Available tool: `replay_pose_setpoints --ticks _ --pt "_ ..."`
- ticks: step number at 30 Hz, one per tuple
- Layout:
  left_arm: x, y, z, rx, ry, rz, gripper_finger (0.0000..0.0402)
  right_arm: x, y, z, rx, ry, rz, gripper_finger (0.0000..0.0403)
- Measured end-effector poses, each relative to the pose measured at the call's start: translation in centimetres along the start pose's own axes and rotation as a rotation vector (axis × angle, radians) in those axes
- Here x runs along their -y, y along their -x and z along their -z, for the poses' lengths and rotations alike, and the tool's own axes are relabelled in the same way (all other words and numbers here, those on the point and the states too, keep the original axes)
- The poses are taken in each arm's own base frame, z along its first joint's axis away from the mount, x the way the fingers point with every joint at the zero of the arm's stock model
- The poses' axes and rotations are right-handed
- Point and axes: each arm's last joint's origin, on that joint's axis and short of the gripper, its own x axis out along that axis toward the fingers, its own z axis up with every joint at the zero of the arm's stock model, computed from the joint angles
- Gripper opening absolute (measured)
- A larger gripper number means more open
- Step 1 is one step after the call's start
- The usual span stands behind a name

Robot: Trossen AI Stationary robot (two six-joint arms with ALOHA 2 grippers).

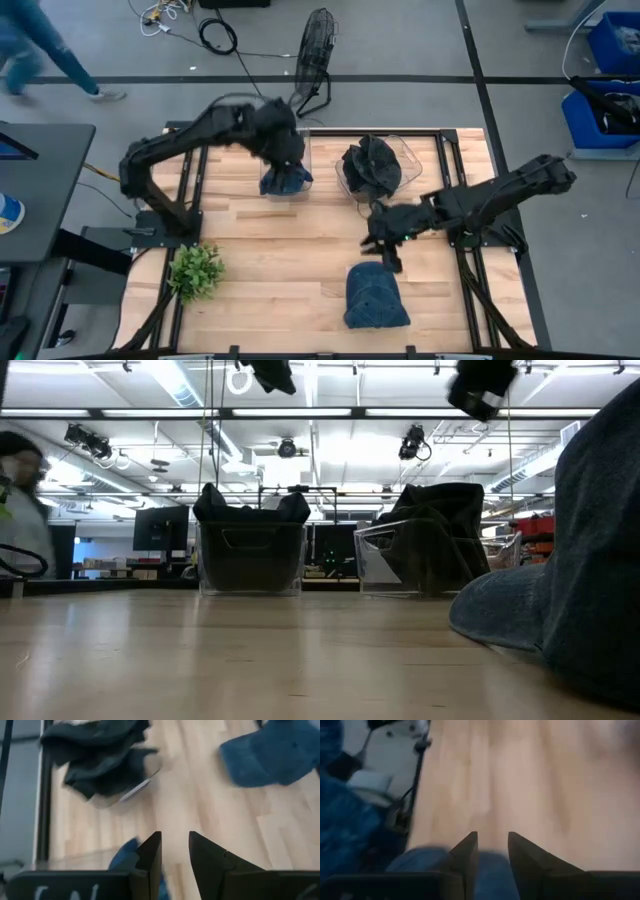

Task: Pick & Place hat
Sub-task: Put the blue cap into the left transparent bin

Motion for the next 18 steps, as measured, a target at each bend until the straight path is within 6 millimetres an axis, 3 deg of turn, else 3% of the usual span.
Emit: replay_pose_setpoints --ticks 4,12,18 --pt "3.0 -2.3 1.4 0.019 -0.021 0.003 0.0095 -1.6 -1.6 2.0 -0.126 -0.104 -0.062 0.0118" --pt "9.7 -10.2 6.6 0.043 0.003 -0.095 0.0087 -3.4 -6.9 5.3 -0.38 -0.182 -0.119 0.0119" --pt "12.4 -12.8 9.2 0.062 0.109 -0.162 0.0087 -3.2 -9.5 6.6 -0.512 -0.293 -0.133 0.0119"
